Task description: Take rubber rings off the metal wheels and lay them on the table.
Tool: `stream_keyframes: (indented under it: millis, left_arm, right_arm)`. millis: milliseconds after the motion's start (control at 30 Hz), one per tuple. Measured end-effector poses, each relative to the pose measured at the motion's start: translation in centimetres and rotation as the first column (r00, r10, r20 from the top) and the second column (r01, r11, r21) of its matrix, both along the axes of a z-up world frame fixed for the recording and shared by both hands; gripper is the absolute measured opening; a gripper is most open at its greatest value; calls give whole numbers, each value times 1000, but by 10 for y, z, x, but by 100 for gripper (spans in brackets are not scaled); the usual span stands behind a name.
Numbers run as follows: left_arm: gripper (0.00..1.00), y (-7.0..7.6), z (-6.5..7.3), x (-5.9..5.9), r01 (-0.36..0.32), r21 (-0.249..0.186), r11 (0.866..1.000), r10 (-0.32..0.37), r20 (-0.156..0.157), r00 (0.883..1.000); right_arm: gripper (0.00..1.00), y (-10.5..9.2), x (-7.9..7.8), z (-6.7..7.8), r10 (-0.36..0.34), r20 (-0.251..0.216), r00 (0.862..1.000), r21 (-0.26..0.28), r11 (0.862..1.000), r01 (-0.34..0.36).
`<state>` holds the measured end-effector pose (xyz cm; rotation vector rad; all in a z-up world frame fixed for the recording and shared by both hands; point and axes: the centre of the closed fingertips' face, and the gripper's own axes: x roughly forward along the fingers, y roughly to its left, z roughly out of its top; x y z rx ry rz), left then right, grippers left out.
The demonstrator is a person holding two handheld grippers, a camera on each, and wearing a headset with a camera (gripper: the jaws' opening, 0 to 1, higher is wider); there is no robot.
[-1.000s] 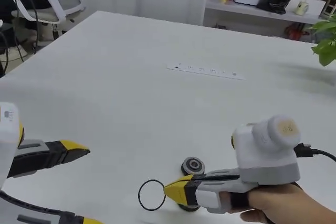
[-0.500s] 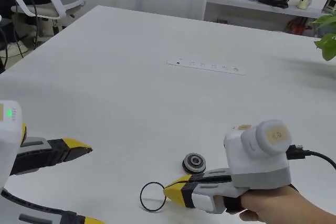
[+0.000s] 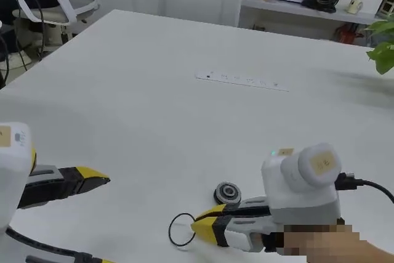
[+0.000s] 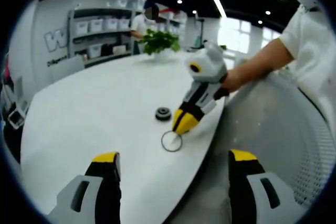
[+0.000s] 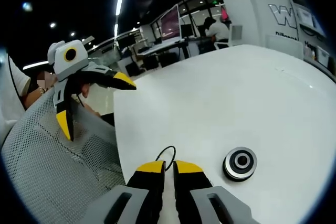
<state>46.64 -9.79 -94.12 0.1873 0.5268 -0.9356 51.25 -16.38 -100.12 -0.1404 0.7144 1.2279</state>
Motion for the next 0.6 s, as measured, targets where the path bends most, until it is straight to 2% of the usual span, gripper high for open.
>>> stream_keyframes:
  millis: [200,367,600]
  left_arm:
    - [86,2,1,2,-12,-2,1000,12,6,1000]
    - [86,3,-1,2,-6,19,1000,5,12,1000]
    - [87,3,-2,3,-5,21,1000,5,7,1000]
  right_arm:
    - [5,-3,7,5,-21,19,1000,-1,1000,21]
    - [5,-5,12,14,-35,36,999,14,999,35]
    - [8,-8,19,30,-51,79,996,40,998,48]
